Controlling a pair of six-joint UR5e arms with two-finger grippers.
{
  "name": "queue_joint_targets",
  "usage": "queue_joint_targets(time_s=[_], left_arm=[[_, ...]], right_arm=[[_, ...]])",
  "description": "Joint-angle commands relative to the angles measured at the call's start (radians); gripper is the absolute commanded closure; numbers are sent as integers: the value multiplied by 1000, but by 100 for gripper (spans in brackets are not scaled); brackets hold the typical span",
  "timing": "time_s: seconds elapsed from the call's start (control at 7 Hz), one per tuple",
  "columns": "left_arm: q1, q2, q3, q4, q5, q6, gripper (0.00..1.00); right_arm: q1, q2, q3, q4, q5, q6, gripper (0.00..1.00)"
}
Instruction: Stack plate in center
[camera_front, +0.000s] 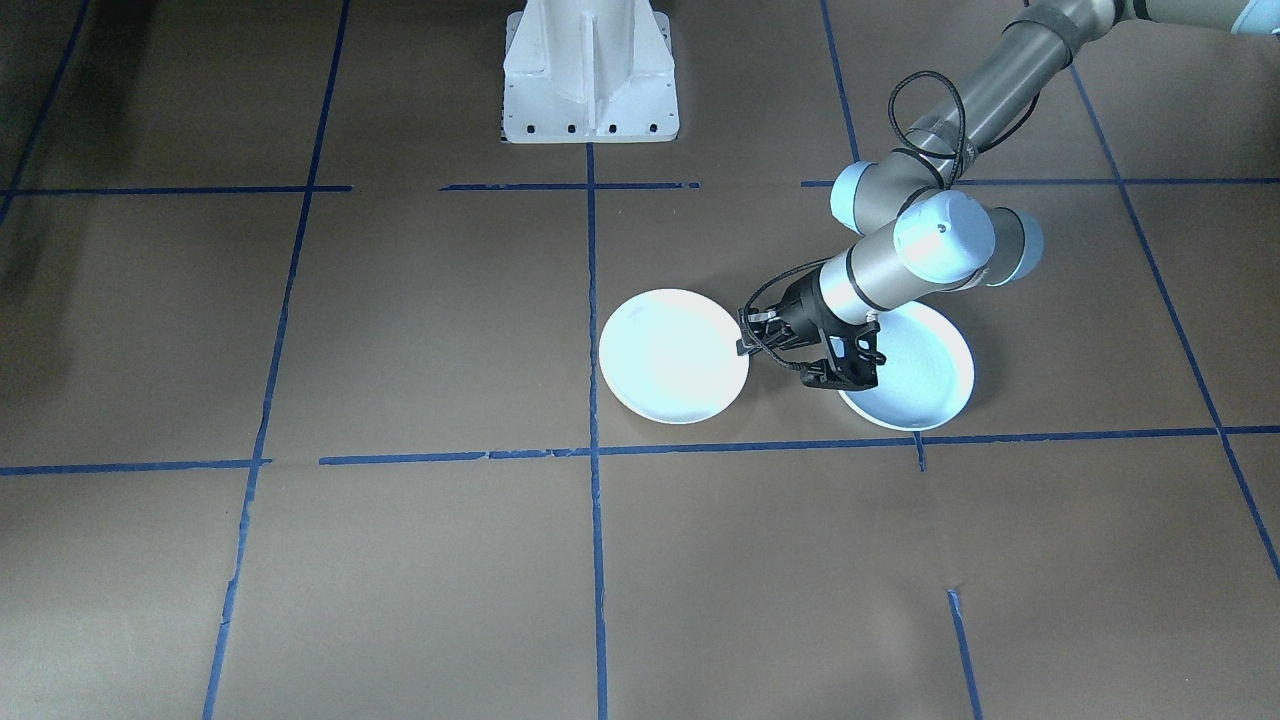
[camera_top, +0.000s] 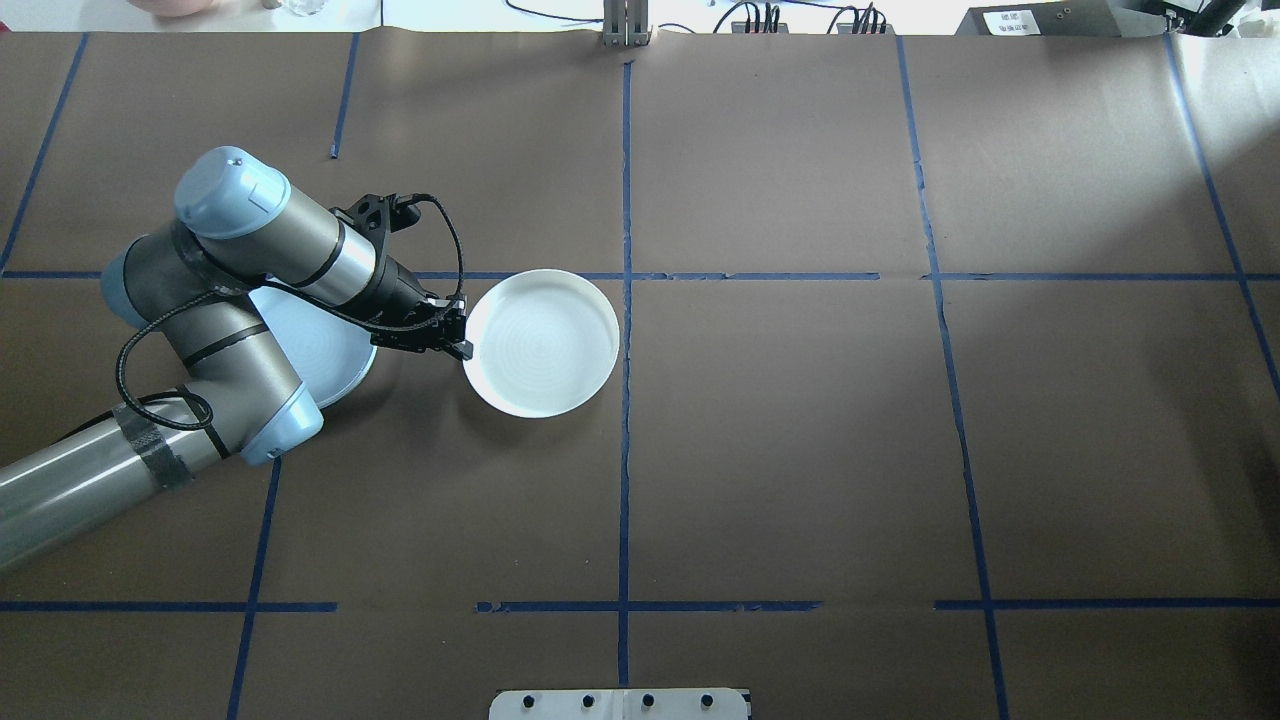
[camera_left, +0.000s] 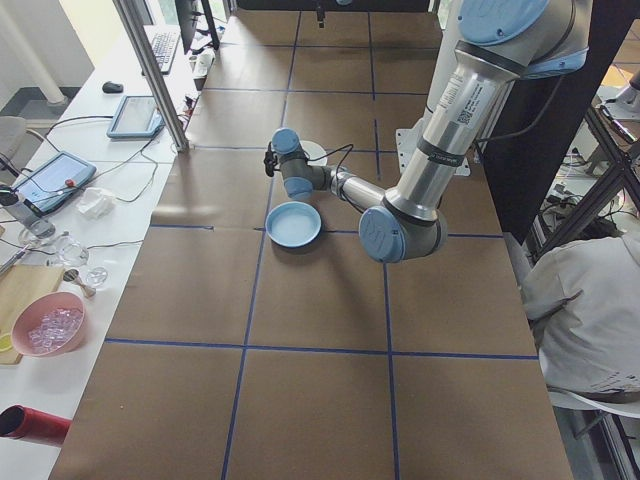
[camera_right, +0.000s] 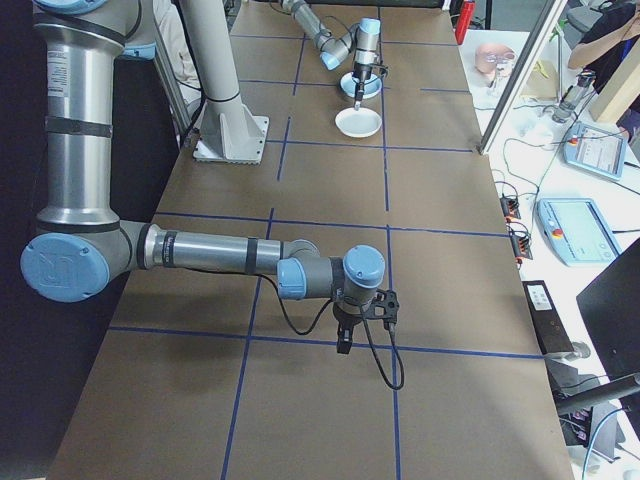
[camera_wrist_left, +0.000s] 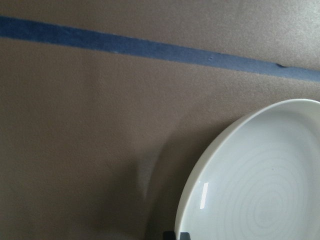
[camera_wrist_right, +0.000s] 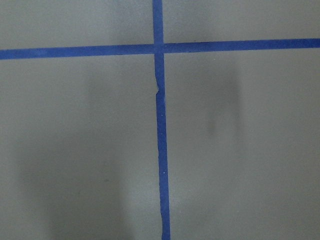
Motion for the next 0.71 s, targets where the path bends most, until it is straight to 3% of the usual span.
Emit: queue_joint_targets(time_s=[0.0, 0.14, 0.57], left_arm=[[-70, 47, -59, 2, -12, 2, 100], [-117, 93, -68, 0, -54, 9, 100], [-181, 282, -142, 11, -78, 166, 100]], right_arm=[[0, 0, 0, 0, 0, 0, 0], [0, 0, 0, 0, 0, 0, 0], [0, 0, 0, 0, 0, 0, 0]])
